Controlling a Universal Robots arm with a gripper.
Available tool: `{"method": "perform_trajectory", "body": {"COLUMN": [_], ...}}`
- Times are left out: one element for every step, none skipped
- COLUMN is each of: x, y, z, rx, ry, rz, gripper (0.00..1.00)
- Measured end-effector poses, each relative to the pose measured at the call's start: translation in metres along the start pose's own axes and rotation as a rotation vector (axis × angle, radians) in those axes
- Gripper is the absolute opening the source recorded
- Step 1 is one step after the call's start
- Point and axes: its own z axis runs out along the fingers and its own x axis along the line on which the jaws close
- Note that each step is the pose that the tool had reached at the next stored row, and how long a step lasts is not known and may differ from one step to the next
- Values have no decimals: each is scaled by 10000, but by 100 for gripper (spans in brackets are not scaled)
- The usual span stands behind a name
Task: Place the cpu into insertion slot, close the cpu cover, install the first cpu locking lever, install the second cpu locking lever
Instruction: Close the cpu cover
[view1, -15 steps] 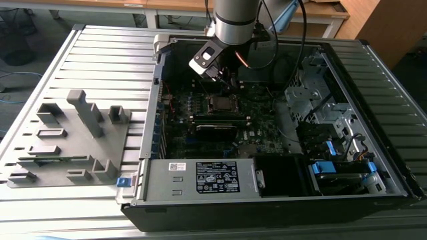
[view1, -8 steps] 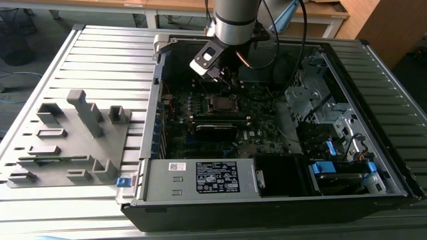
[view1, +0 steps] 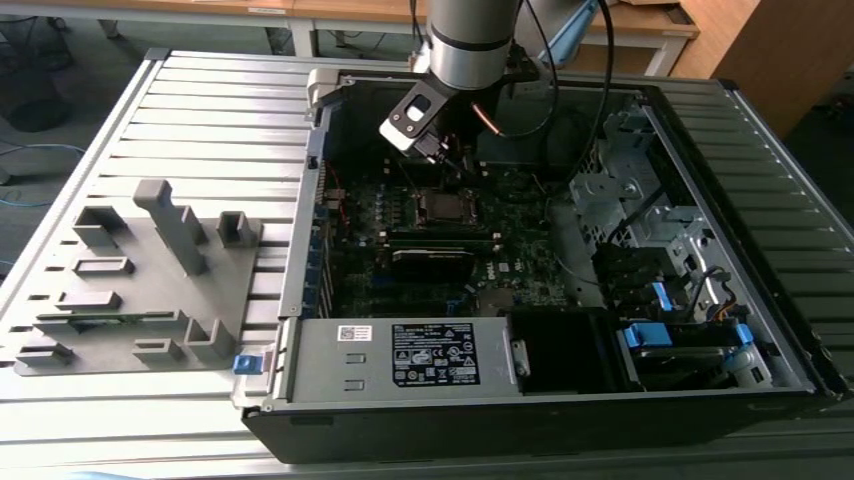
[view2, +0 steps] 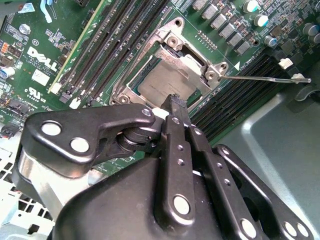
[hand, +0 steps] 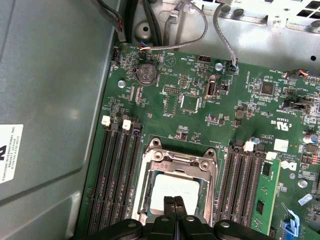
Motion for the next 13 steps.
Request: {"method": "perform_trajectory", "body": {"x": [0,0,0,1,2,4,6,7,9,9,10,10,9], "y": [-1,-2,-4,-8,-15,-27,-37,-46,-53,-59,-65,-66,-66], "z": [0,1,2,5,8,12,16,20,26,31,37,43,44], "rx": [0,1,1,-1,-2,-4,-7,-10,-14,-16,-17,-18,-15], "ry": [-1,-1,-1,-1,-5,-9,-11,-14,-18,-22,-25,-24,-25], "rz": [-1,-2,6,32,88,163,226,303,386,463,514,515,479], "gripper": [11,11,11,11,11,11,11,11,11,11,11,11,11]}}
